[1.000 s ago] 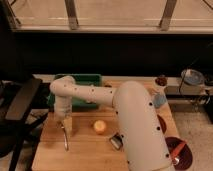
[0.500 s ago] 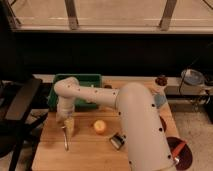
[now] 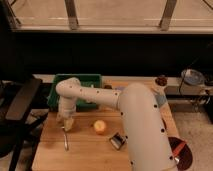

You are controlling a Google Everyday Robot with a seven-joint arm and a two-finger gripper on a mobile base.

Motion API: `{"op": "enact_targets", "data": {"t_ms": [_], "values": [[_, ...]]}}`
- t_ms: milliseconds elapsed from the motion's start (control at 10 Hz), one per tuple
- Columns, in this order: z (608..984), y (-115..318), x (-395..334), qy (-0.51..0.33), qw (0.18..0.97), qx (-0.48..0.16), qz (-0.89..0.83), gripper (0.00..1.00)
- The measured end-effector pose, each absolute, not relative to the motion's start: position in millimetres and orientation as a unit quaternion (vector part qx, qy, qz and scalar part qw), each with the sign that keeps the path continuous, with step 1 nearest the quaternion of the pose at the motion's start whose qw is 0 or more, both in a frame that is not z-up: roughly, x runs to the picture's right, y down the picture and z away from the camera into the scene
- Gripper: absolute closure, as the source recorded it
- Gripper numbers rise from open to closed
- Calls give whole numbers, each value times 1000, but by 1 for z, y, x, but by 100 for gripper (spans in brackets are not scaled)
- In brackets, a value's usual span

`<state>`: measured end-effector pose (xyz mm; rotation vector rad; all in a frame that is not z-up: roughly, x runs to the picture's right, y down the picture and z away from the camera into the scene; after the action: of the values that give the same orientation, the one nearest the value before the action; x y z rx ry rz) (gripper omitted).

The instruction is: Place fork in red bowl

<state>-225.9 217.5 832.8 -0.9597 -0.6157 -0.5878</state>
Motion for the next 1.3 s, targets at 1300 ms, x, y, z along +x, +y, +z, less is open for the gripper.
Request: {"op": "enact_targets", "data": {"t_ms": [1300], "values": [[759,153,-218,-342,821,-362,-280,100]]}}
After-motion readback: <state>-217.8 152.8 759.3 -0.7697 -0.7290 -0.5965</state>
